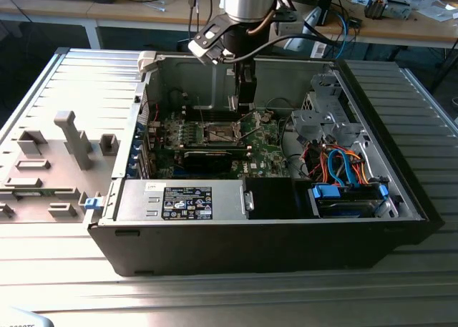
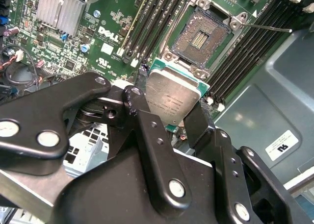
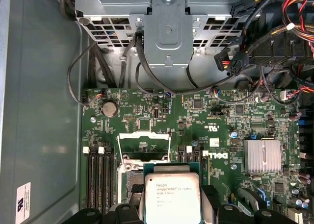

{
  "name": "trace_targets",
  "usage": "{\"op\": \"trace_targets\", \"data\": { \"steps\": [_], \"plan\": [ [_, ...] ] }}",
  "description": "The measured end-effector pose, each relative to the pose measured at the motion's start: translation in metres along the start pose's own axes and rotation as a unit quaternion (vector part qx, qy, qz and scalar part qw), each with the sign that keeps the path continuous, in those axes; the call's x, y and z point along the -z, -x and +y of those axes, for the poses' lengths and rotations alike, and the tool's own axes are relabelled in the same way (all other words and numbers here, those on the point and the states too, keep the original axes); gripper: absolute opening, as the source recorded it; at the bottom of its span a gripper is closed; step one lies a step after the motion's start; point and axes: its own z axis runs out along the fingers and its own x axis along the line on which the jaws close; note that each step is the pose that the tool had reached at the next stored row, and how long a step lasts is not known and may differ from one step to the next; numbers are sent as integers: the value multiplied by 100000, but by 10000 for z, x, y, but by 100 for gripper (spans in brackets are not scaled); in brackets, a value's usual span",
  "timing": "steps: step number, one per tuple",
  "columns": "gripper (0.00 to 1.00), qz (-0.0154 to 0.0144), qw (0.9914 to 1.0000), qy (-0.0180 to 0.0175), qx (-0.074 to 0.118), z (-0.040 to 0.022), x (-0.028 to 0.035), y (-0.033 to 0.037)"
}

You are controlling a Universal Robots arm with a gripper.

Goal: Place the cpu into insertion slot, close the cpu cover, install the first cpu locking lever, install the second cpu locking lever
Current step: 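Place the cpu into insertion slot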

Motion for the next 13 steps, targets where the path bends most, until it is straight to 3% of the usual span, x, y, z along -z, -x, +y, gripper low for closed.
{"op": "trace_targets", "data": {
  "steps": [4, 6, 13],
  "plan": [
    [55, -3, 100000, -1, 1, -1, -5, 0],
    [55, 1, 100000, 1, 1, -7, -135, -3],
    [55, -2, 100000, 1, 2, -18, -146, -4]
  ]
}}
